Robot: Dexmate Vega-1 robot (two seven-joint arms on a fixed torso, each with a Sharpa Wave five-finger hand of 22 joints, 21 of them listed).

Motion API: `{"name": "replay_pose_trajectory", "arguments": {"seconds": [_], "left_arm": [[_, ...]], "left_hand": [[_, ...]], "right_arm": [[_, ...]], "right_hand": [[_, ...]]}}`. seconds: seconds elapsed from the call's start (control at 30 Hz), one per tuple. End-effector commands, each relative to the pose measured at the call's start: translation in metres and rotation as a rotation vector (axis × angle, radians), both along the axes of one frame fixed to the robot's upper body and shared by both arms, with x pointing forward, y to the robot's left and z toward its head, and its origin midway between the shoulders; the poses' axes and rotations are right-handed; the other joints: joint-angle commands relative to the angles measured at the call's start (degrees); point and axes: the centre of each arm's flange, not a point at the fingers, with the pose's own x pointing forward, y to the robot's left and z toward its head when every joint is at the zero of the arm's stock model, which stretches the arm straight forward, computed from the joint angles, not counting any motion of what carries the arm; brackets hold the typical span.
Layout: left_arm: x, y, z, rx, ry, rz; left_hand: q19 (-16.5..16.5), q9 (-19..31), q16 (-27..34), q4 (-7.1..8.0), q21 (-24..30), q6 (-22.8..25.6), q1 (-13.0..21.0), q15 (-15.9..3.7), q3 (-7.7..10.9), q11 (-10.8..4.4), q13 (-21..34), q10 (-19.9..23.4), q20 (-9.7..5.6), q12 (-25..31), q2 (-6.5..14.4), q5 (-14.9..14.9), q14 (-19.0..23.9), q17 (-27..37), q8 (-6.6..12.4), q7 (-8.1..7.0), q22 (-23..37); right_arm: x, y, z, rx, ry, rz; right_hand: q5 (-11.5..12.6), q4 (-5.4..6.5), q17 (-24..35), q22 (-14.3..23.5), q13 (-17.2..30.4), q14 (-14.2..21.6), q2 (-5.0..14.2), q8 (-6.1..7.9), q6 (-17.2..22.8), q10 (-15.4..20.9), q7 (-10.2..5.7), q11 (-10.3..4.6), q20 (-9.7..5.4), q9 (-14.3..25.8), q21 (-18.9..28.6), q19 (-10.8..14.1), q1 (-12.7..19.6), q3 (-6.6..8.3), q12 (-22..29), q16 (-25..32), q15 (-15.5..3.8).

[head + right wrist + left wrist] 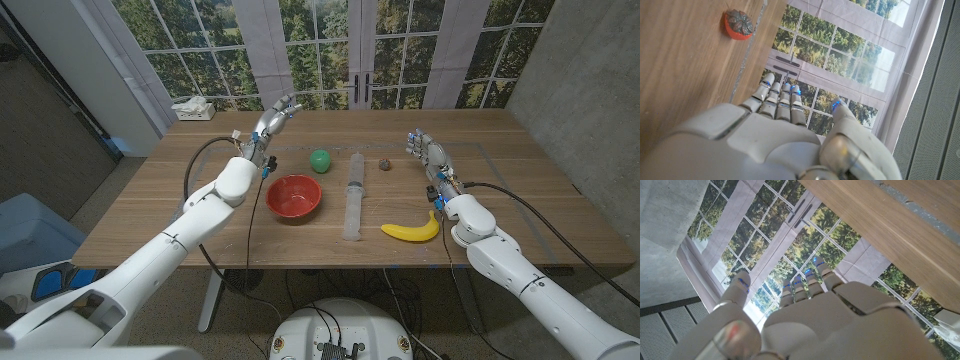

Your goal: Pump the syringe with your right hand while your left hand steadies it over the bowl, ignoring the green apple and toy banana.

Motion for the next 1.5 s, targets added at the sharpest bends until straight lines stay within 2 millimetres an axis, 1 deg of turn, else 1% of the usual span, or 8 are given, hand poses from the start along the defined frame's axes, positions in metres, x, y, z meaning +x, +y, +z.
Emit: {"name": "replay_pose_trajectory", "arguments": {"seconds": [0.03,0.2,0.57,0.8,1.03,1.17,1.5], "left_arm": [[-0.007,-0.014,0.004,0.069,-0.028,0.051],[-0.009,-0.020,0.005,0.096,-0.038,0.068],[-0.013,-0.040,0.010,0.165,-0.010,0.101],[-0.016,-0.048,0.014,0.201,-0.023,0.112],[-0.018,-0.059,0.016,0.250,-0.006,0.123],[-0.019,-0.064,0.017,0.273,0.006,0.132],[-0.023,-0.075,0.019,0.333,0.030,0.167]], "left_hand": [[0.31,0.17,0.09,-0.55,-0.19,0.54,0.80,-0.19,0.20,-0.24,0.15,0.36,-0.06,-0.06,-0.12,-0.12,0.42,0.13,0.15,-0.07,0.14],[0.34,0.17,0.03,-0.71,-0.25,0.61,0.94,-0.19,0.18,-0.34,0.16,0.44,-0.08,-0.11,-0.13,-0.15,0.48,0.13,0.11,-0.07,0.15],[0.32,0.19,-0.08,-0.98,-0.39,0.54,1.21,-0.36,0.15,-0.41,0.17,0.43,-0.07,-0.29,-0.13,-0.21,0.57,0.14,-0.04,-0.03,0.15],[0.21,0.20,-0.14,-1.09,-0.50,0.49,1.35,-0.30,0.13,-0.53,0.18,0.43,-0.10,-0.38,-0.14,-0.24,0.59,0.14,-0.11,-0.04,0.16],[0.12,0.21,-0.27,-1.18,-0.60,0.37,1.50,-0.33,0.09,-0.68,0.19,0.34,-0.11,-0.50,-0.15,-0.27,0.41,0.15,-0.21,-0.06,0.16],[0.10,0.22,-0.34,-1.22,-0.64,0.28,1.57,-0.38,0.07,-0.84,0.19,0.29,-0.19,-0.56,-0.17,-0.29,0.28,0.15,-0.26,-0.10,0.17],[-0.26,0.25,-0.49,-1.32,-0.86,-0.33,1.76,-0.45,-0.04,-1.05,0.21,-0.31,-0.20,-0.89,-0.28,-0.31,-0.07,0.17,-0.49,-0.22,0.17]], "right_arm": [[-0.005,0.000,0.001,-0.013,-0.013,0.007],[-0.010,0.000,0.000,-0.014,-0.021,0.003],[-0.018,-0.002,-0.002,-0.014,-0.043,0.005],[-0.021,-0.004,-0.003,-0.009,-0.050,0.004],[-0.025,-0.008,-0.005,-0.007,-0.055,0.009],[-0.026,-0.010,-0.006,-0.004,-0.057,0.009],[-0.030,-0.014,-0.008,-0.007,-0.061,0.023]], "right_hand": [[0.08,-0.25,0.07,0.27,0.13,0.34,-0.27,0.14,0.43,0.59,0.08,-0.35,0.10,0.29,-0.17,0.61,0.25,0.17,0.26,0.40,0.03],[0.08,-0.36,0.06,0.28,0.07,0.31,-0.25,0.14,0.55,0.74,0.08,-0.15,0.12,0.30,-0.34,0.70,0.23,0.15,0.28,0.41,0.03],[0.09,-0.65,0.00,0.29,-0.08,0.29,-0.20,0.13,0.85,0.95,0.15,-0.24,0.18,0.31,-0.80,0.89,0.18,0.11,0.28,0.44,0.04],[0.10,-0.84,-0.03,0.30,-0.17,0.31,-0.19,0.10,0.99,1.09,0.25,-0.12,0.22,0.32,-1.10,1.01,0.14,0.08,0.28,0.47,0.16],[0.10,-0.99,-0.06,0.31,-0.26,0.30,-0.16,0.06,1.10,1.18,0.30,-0.15,0.25,0.33,-1.41,1.12,0.06,0.04,0.27,0.49,0.18],[0.09,-1.04,-0.07,0.31,-0.29,0.32,-0.16,0.05,1.13,1.21,0.36,0.05,0.26,0.33,-1.52,1.16,0.03,0.02,0.27,0.50,0.18],[0.09,-1.19,-0.11,0.32,-0.39,0.29,-0.15,0.02,1.29,1.32,0.42,0.03,0.29,0.34,-1.88,1.28,-0.08,-0.04,0.26,0.52,0.25]]}}
